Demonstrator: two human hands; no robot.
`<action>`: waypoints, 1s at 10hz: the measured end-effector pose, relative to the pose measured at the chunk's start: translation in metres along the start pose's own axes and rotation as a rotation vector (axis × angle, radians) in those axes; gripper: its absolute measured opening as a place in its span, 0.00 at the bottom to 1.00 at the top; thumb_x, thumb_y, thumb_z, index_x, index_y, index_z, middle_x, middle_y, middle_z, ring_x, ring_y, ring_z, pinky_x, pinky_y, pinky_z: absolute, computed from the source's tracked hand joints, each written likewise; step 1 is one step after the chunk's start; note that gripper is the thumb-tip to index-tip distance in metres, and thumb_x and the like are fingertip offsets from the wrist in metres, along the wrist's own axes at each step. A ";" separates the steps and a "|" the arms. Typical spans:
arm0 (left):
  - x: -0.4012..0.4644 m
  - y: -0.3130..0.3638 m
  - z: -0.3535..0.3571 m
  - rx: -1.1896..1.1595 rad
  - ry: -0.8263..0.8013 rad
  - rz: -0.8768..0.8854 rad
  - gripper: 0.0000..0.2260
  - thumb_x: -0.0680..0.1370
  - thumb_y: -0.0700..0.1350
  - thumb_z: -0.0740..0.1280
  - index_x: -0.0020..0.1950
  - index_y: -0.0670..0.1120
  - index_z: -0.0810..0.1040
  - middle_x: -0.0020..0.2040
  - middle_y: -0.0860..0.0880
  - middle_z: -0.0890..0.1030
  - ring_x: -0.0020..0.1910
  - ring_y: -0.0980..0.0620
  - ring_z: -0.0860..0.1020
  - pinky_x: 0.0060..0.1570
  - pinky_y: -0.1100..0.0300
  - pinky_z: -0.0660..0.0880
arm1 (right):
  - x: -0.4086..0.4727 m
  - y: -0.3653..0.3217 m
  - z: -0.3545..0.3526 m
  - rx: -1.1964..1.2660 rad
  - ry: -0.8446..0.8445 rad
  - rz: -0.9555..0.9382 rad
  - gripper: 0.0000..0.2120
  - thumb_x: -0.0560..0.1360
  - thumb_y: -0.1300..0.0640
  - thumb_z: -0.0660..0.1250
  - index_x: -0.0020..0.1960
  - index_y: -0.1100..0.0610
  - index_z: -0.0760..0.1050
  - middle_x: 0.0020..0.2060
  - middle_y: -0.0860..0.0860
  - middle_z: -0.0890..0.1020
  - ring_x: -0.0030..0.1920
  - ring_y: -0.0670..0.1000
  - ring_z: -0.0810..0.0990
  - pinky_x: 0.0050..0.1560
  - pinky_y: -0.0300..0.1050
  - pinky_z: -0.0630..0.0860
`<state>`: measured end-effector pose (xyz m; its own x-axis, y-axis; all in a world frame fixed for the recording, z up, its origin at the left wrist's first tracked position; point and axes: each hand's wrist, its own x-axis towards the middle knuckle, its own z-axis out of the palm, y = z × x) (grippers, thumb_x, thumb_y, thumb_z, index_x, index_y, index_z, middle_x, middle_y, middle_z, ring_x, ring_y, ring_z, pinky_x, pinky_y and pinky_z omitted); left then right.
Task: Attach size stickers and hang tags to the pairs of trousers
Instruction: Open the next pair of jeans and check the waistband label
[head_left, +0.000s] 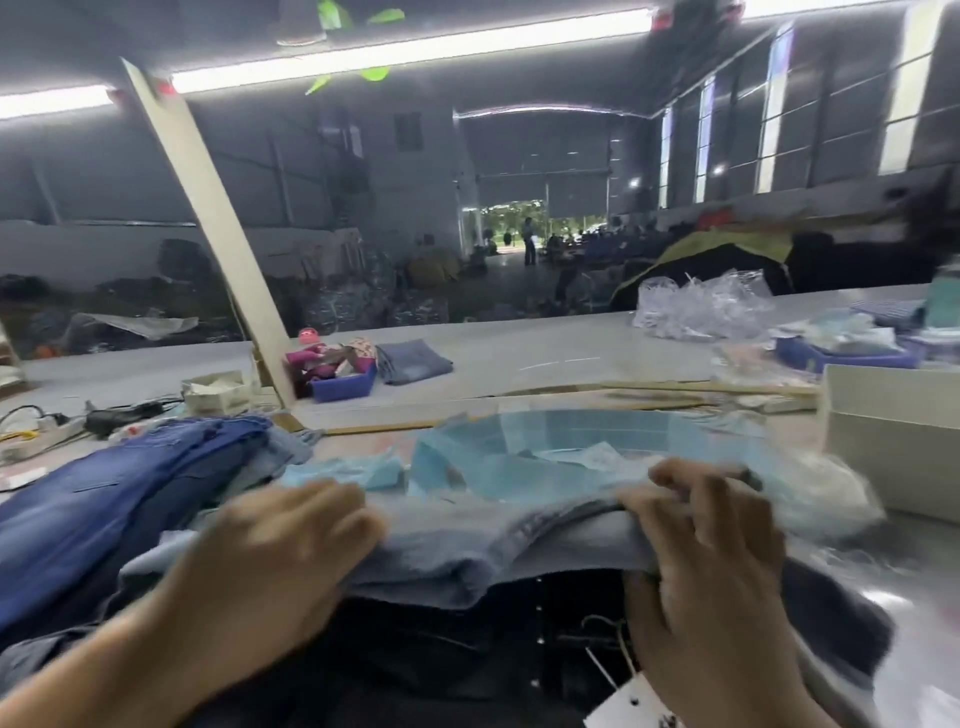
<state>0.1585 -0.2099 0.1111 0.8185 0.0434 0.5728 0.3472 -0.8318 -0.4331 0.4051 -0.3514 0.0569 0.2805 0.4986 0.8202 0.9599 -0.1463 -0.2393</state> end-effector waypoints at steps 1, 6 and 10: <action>-0.028 -0.044 0.024 0.080 -0.112 0.040 0.05 0.73 0.45 0.61 0.49 0.51 0.71 0.41 0.54 0.68 0.37 0.51 0.68 0.38 0.59 0.66 | -0.009 0.002 -0.005 0.027 -0.126 -0.101 0.27 0.53 0.57 0.71 0.52 0.49 0.78 0.51 0.52 0.81 0.51 0.60 0.78 0.55 0.55 0.71; 0.026 0.043 0.022 -0.456 -0.872 -0.284 0.33 0.58 0.85 0.51 0.59 0.74 0.62 0.57 0.74 0.66 0.55 0.74 0.66 0.53 0.63 0.68 | -0.055 0.052 0.000 0.172 -0.497 0.336 0.23 0.72 0.38 0.65 0.65 0.39 0.63 0.61 0.38 0.68 0.64 0.43 0.66 0.64 0.36 0.62; 0.093 0.103 0.091 -0.413 -0.694 -0.458 0.37 0.69 0.78 0.40 0.42 0.50 0.72 0.40 0.51 0.77 0.42 0.50 0.76 0.44 0.51 0.73 | -0.039 0.023 0.008 0.409 -0.217 0.376 0.26 0.65 0.63 0.73 0.61 0.47 0.76 0.45 0.40 0.78 0.49 0.45 0.78 0.55 0.47 0.76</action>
<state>0.3118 -0.2415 0.0562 0.7784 0.6273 0.0241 0.6231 -0.7768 0.0916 0.4159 -0.3670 0.0150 0.5531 0.6461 0.5259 0.7050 -0.0266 -0.7088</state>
